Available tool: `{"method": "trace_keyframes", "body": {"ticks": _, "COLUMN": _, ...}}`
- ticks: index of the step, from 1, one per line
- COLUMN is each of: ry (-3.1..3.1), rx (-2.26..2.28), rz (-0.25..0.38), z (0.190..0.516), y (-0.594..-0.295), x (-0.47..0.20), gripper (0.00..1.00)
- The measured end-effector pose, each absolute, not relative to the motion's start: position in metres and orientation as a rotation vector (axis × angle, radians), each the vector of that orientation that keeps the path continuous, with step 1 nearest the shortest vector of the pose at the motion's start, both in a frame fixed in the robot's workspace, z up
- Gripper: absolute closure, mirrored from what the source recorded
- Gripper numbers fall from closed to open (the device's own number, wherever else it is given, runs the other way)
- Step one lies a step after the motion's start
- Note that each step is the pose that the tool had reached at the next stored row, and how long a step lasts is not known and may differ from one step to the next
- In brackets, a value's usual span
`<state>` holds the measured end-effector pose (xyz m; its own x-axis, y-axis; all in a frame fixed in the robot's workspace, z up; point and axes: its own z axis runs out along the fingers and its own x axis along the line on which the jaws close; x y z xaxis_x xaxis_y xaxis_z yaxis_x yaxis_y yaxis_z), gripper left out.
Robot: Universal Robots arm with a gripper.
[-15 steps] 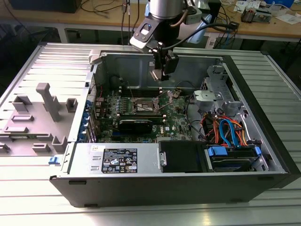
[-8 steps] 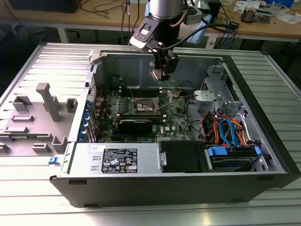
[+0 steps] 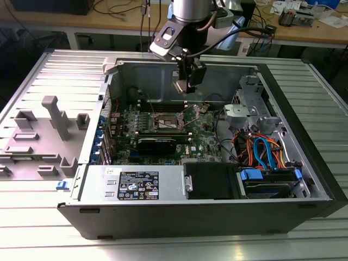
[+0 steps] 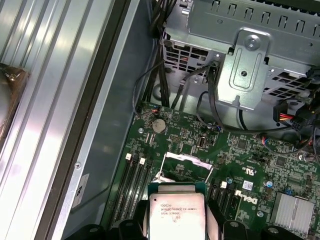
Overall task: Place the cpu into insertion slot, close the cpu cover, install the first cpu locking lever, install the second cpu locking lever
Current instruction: 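Place the cpu into insertion slot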
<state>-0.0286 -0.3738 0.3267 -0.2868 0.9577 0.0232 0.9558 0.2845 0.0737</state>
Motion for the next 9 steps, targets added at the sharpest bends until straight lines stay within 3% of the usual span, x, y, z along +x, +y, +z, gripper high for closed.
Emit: {"method": "trace_keyframes", "body": {"ticks": 9, "ry": 2.452, "rx": 1.917, "rz": 0.113, "z": 0.3249, "y": -0.3739, "x": -0.0286, "gripper": 0.45}}
